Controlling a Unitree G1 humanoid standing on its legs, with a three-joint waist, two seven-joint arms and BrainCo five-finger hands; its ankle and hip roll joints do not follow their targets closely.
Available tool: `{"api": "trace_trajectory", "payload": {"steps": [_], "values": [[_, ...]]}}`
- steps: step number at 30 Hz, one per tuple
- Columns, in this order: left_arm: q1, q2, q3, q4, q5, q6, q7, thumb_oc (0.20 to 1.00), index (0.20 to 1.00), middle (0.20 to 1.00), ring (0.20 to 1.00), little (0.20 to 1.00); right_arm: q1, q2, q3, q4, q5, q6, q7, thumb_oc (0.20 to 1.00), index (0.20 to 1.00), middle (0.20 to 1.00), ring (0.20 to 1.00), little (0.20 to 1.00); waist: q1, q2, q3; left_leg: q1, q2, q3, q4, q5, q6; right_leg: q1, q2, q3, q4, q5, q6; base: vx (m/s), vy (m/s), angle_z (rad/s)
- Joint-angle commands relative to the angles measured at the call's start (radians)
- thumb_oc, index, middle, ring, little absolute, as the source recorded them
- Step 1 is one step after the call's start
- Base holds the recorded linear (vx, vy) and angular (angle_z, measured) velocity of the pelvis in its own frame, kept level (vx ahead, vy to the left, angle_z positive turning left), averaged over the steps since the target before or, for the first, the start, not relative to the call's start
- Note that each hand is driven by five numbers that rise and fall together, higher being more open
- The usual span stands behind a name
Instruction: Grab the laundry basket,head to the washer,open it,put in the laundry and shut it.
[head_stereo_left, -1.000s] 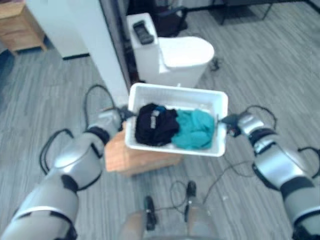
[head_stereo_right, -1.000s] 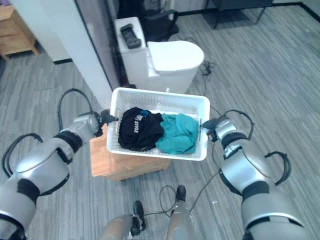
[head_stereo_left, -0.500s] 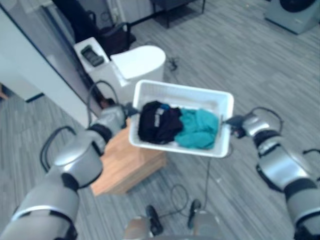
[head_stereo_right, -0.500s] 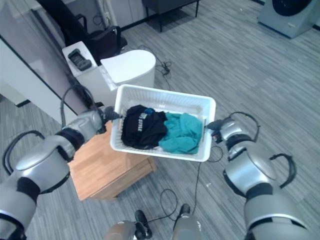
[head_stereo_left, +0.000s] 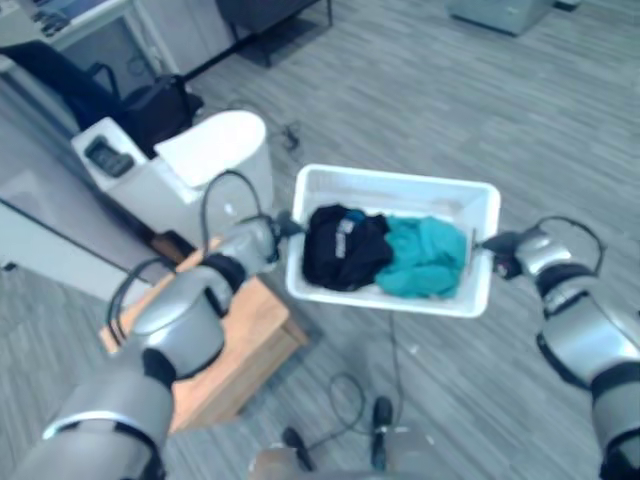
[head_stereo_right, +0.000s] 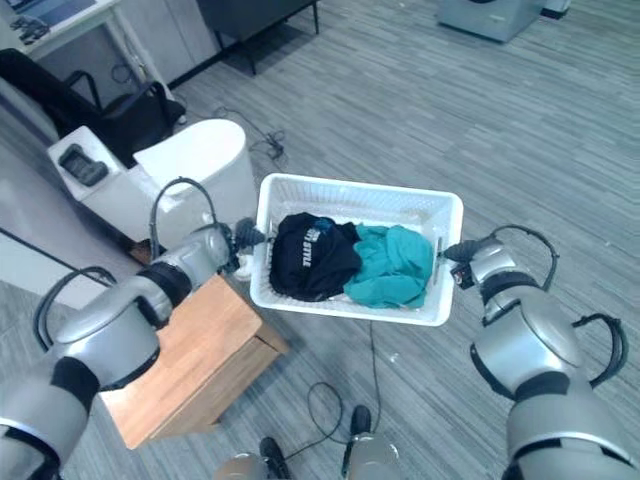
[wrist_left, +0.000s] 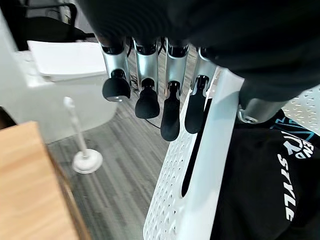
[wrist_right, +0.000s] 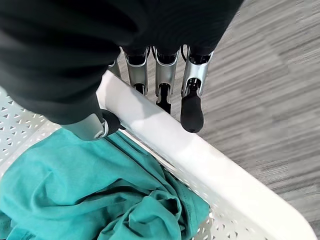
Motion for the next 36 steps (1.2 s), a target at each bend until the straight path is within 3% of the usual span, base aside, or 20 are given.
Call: {"api": "trace_trajectory", "payload": {"steps": [1,2,3,4,5,7,11,14,15,16,18,19,20,21,22,24,26,28,34,36], "values": [[-0.234,-0.007,-0.014,0.073,-0.015,-0.063,0.050,0.200,0.200,0.200,0.200,0.200,-0.137,0.000,0.029,-0.066,0.053,-0.090,-0.016,0.200,0.200,0.200,0.200,0.200,0.012,-0.046,0.007,-0.130,0.047,-0.106,-0.105,0.134,-0.022,0.100,-0.025,0.081,-0.002,-0.137,0.131,0.03,-0.203,-0.09],[-0.236,-0.005,-0.013,0.073,-0.013,-0.063,0.048,0.200,0.200,0.200,0.200,0.200,-0.136,-0.004,0.029,-0.074,0.054,-0.088,-0.016,0.200,0.200,0.200,0.200,0.200,0.014,-0.051,0.014,-0.139,0.043,-0.138,-0.072,0.122,-0.016,0.100,-0.021,0.091,0.003,-0.140,0.124,0.05,-0.211,-0.14],[-0.232,-0.007,-0.010,0.067,-0.016,-0.063,0.047,0.200,0.200,0.200,0.200,0.200,-0.134,-0.007,0.035,-0.094,0.061,-0.087,-0.019,0.200,0.200,0.200,0.200,0.200,0.028,-0.064,0.026,-0.167,-0.014,-0.225,-0.014,0.079,0.005,0.105,-0.016,0.110,0.009,-0.140,0.112,0.07,-0.176,-0.26],[-0.229,-0.004,-0.013,0.060,-0.016,-0.064,0.047,0.200,0.200,0.200,0.200,0.200,-0.130,-0.010,0.034,-0.102,0.065,-0.087,-0.021,0.200,0.200,0.200,0.200,0.200,0.034,-0.067,0.027,-0.187,-0.048,-0.251,0.006,0.061,0.011,0.112,-0.014,0.111,0.007,-0.143,0.111,0.06,-0.125,-0.25],[-0.229,-0.004,-0.013,0.060,-0.016,-0.064,0.047,0.200,0.200,0.200,0.200,0.200,-0.131,-0.010,0.033,-0.102,0.065,-0.087,-0.021,0.200,0.200,0.200,0.200,0.200,0.034,-0.066,0.025,-0.191,-0.047,-0.251,0.005,0.063,0.012,0.109,-0.013,0.111,0.006,-0.140,0.110,0.08,-0.074,-0.24],[-0.219,0.007,-0.003,0.024,-0.014,-0.069,0.047,0.200,0.200,0.200,0.200,0.200,-0.126,-0.037,0.035,-0.131,0.075,-0.083,-0.025,0.200,0.200,0.200,0.200,0.200,0.047,-0.064,0.016,-0.272,-0.135,-0.235,0.014,0.069,0.018,0.142,0.012,0.116,-0.007,-0.150,0.111,0.23,-0.111,-0.09],[-0.220,0.040,0.001,0.005,0.003,-0.070,0.040,0.200,0.200,0.200,0.200,0.200,-0.121,-0.052,0.027,-0.165,0.091,-0.084,-0.027,0.200,0.200,0.200,0.200,0.200,0.059,-0.069,0.012,-0.345,-0.186,-0.178,0.018,0.081,0.010,0.189,0.039,0.125,-0.027,-0.161,0.115,0.26,-0.044,0.01],[-0.219,0.074,-0.009,0.007,0.010,-0.067,0.042,0.200,0.200,0.200,0.200,0.200,-0.096,-0.030,0.022,-0.188,0.089,-0.087,-0.023,0.200,0.200,0.200,0.200,0.200,0.087,-0.076,-0.019,-0.290,-0.233,-0.237,-0.034,0.056,0.050,0.220,0.062,0.152,-0.011,-0.192,0.119,0.33,0.031,-0.57],[-0.215,0.103,-0.026,-0.018,0.018,-0.066,0.040,0.200,0.200,0.200,0.200,0.200,-0.034,-0.019,-0.021,-0.213,0.098,-0.092,-0.028,0.200,0.200,0.200,0.200,0.200,0.099,-0.103,-0.040,-0.257,-0.272,-0.264,-0.014,0.003,0.090,0.237,0.048,0.150,0.059,-0.197,0.149,0.56,0.042,-0.63],[-0.217,0.110,-0.032,-0.029,0.019,-0.066,0.043,0.200,0.200,0.200,0.200,0.200,-0.021,-0.015,-0.030,-0.225,0.098,-0.093,-0.030,0.200,0.200,0.200,0.200,0.200,0.106,-0.111,-0.049,-0.243,-0.274,-0.253,-0.008,-0.008,0.104,0.223,0.045,0.150,0.113,-0.174,0.166,0.54,0.064,-0.56],[-0.209,0.112,-0.029,-0.036,0.023,-0.065,0.052,0.200,0.200,0.200,0.200,0.200,0.008,0.002,-0.062,-0.257,0.091,-0.090,-0.025,0.200,0.200,0.200,0.200,0.200,0.094,-0.125,-0.048,-0.198,-0.291,-0.237,0.001,-0.052,0.142,0.159,0.019,0.167,0.290,-0.047,0.257,0.30,0.105,-0.34],[-0.203,0.112,-0.026,-0.038,0.023,-0.064,0.054,0.200,0.200,0.200,0.200,0.200,0.014,0.010,-0.066,-0.271,0.085,-0.091,-0.023,0.200,0.200,0.200,0.200,0.200,0.087,-0.119,-0.043,-0.184,-0.286,-0.229,0.002,-0.061,0.150,0.122,0.001,0.166,0.375,0.012,0.298,0.25,0.113,-0.20],[-0.196,0.113,-0.018,-0.037,0.020,-0.060,0.061,0.200,0.200,0.200,0.200,0.200,0.020,0.023,-0.078,-0.276,0.081,-0.089,-0.020,0.200,0.200,0.200,0.200,0.200,0.077,-0.107,-0.040,-0.165,-0.275,-0.220,0.001,-0.069,0.156,0.091,-0.022,0.143,0.438,0.038,0.314,0.15,0.076,-0.14],[-0.196,0.113,-0.017,-0.037,0.020,-0.060,0.061,0.200,0.200,0.200,0.200,0.200,0.020,0.023,-0.077,-0.276,0.081,-0.089,-0.020,0.200,0.200,0.200,0.200,0.200,0.079,-0.103,-0.043,-0.169,-0.270,-0.219,-0.002,-0.066,0.155,0.087,-0.018,0.144,0.434,0.044,0.314,0.25,0.117,-0.07],[-0.188,0.116,-0.012,-0.031,0.013,-0.050,0.062,0.200,0.200,0.200,0.200,0.200,0.021,0.035,-0.087,-0.267,0.063,-0.084,-0.016,0.200,0.200,0.200,0.200,0.200,0.071,-0.069,-0.034,-0.126,-0.249,-0.207,-0.009,-0.077,0.164,0.027,-0.067,0.091,0.506,0.038,0.305,0.25,0.125,0.09],[-0.187,0.109,-0.009,-0.026,0.010,-0.047,0.063,0.200,0.200,0.200,0.200,0.200,0.014,0.040,-0.084,-0.256,0.058,-0.084,-0.016,0.200,0.200,0.200,0.200,0.200,0.065,-0.060,-0.024,-0.106,-0.249,-0.207,-0.013,-0.081,0.164,-0.009,-0.088,0.074,0.532,0.009,0.290,0.21,0.100,-0.05],[-0.185,0.089,-0.006,-0.022,0.004,-0.048,0.069,0.200,0.200,0.200,0.200,0.200,0.005,0.038,-0.088,-0.238,0.056,-0.089,-0.019,0.200,0.200,0.200,0.200,0.200,0.050,-0.041,-0.008,-0.065,-0.248,-0.229,-0.017,-0.098,0.147,-0.080,-0.122,0.036,0.462,-0.084,0.221,0.25,0.009,-0.10],[-0.189,0.072,-0.010,-0.018,0.005,-0.050,0.072,0.200,0.200,0.200,0.200,0.200,0.001,0.037,-0.087,-0.226,0.059,-0.093,-0.023,0.200,0.200,0.200,0.200,0.200,0.043,-0.037,-0.004,-0.055,-0.242,-0.239,-0.003,-0.115,0.130,-0.113,-0.149,0.035,0.393,-0.110,0.192,0.23,-0.076,0.14],[-0.183,0.068,0.001,0.002,0.022,-0.069,0.086,0.200,0.200,0.200,0.200,0.200,0.005,0.006,-0.078,-0.252,0.066,-0.090,-0.009,0.200,0.200,0.200,0.200,0.200,-0.008,-0.048,0.000,-0.013,-0.251,-0.284,0.047,-0.192,0.098,-0.176,-0.206,0.238,0.175,0.001,0.222,0.21,-0.142,0.42],[-0.176,0.069,0.004,0.002,0.026,-0.072,0.087,0.200,0.200,0.200,0.200,0.200,0.009,0.002,-0.080,-0.262,0.065,-0.088,-0.007,0.200,0.200,0.200,0.200,0.200,-0.012,-0.049,-0.003,-0.004,-0.249,-0.287,0.049,-0.200,0.093,-0.173,-0.210,0.253,0.156,0.014,0.228,0.17,-0.127,0.52]]}}
